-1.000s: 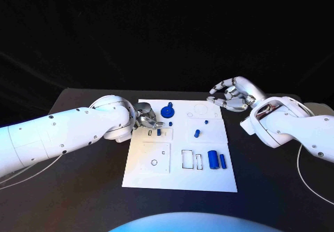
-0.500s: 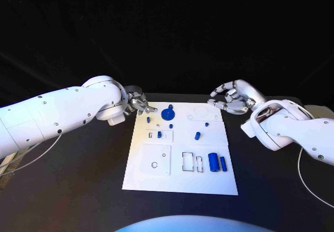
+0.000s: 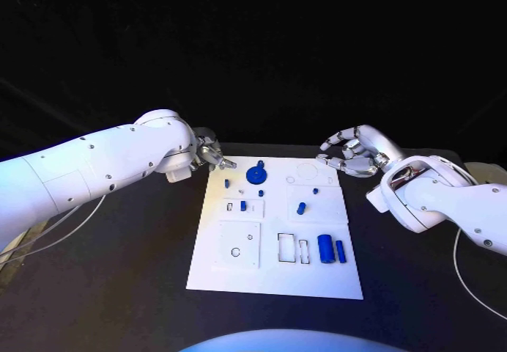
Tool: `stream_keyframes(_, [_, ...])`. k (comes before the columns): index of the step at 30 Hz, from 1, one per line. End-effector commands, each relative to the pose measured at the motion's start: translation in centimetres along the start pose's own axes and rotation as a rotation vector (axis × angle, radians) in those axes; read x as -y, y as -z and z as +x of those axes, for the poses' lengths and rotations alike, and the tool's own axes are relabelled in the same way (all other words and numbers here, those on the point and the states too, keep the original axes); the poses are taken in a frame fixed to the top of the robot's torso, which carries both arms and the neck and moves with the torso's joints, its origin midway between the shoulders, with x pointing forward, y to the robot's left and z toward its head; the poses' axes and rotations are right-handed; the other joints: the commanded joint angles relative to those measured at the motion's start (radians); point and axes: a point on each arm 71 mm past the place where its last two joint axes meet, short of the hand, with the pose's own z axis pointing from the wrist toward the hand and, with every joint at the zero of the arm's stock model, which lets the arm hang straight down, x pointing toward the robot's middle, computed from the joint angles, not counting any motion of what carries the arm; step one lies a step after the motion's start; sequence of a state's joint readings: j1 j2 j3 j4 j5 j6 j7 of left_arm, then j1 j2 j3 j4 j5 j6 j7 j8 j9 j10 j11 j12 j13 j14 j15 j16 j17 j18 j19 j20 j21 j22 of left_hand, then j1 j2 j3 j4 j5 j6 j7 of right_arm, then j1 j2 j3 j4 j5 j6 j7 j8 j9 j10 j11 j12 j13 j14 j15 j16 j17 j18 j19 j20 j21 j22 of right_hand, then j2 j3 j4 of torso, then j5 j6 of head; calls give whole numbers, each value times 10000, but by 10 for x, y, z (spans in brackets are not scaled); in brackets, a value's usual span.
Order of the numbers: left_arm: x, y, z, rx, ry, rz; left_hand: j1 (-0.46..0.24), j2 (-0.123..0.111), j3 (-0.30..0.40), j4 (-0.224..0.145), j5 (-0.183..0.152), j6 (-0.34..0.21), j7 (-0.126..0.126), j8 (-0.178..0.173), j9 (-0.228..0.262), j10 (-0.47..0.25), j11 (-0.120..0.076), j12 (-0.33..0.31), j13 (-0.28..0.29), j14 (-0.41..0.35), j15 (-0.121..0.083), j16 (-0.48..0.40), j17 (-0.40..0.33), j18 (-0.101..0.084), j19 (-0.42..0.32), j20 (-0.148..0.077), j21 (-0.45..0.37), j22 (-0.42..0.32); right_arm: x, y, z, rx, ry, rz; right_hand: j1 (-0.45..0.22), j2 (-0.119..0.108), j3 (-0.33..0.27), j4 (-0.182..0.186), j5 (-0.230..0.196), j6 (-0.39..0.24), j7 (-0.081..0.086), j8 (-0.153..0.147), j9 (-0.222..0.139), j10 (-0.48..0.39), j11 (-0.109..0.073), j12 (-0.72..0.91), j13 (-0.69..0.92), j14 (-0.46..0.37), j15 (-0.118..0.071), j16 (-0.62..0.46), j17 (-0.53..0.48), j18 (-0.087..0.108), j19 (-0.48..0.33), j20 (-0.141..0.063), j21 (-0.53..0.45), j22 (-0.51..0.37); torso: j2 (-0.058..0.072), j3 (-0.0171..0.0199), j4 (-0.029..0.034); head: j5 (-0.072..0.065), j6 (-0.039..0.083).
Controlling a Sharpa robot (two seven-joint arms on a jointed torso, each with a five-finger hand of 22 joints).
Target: Assemble the parts on the task board
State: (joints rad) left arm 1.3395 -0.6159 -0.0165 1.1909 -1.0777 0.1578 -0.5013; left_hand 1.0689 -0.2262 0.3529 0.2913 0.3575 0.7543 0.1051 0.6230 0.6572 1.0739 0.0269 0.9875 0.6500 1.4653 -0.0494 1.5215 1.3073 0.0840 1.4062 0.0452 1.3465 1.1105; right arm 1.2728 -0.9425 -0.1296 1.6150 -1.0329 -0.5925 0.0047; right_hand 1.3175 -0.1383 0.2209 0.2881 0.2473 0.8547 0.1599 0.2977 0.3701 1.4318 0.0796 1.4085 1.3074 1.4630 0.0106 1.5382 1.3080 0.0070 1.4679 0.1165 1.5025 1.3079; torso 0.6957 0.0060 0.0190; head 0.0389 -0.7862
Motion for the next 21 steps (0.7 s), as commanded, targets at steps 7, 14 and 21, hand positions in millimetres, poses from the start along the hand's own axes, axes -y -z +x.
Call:
stream_keyframes(7, [-4, -14, 3, -764, -325, -308, 67, 94, -133, 16, -88, 136, 11, -50, -54, 82, 13, 88, 31, 813, 87, 69, 1745, 21, 46, 42, 44, 37, -2, -1, 3, -106, 24, -133, -105, 8, 71, 11, -21, -85, -4, 33, -13, -62, -32, -37, 1111, 822, -72, -68, 1614, 149, 542, -73, -47, 2026, -2, 13, -11, 20, -77])
stream_keyframes(14, [-4, -18, 5, -937, -281, -397, -27, 155, -236, 23, -168, 156, 11, -73, -105, 8, 15, 24, -93, 812, 87, 71, 1747, 22, 45, 42, 47, 38, -2, -1, 4, -124, -15, -139, -105, 15, 81, 7, -5, -87, -5, 37, -13, -58, -33, -34, 1114, 823, -73, -67, 1619, 150, 540, -73, -51, 2023, 7, 10, 7, 32, -65])
stream_keyframes(21, [-2, -19, 8, -1164, -416, -488, -63, 249, -291, 16, -186, 265, -16, -39, -131, 77, -4, 109, -4, 816, 77, 81, 1765, 11, 68, 40, 84, 109, -3, -1, 4, -134, -46, -140, -105, 24, 93, 4, 15, -87, -6, 42, -13, -58, -34, -34, 1113, 823, -74, -68, 1619, 148, 545, -74, -46, 2028, -6, 9, -15, 69, -85])
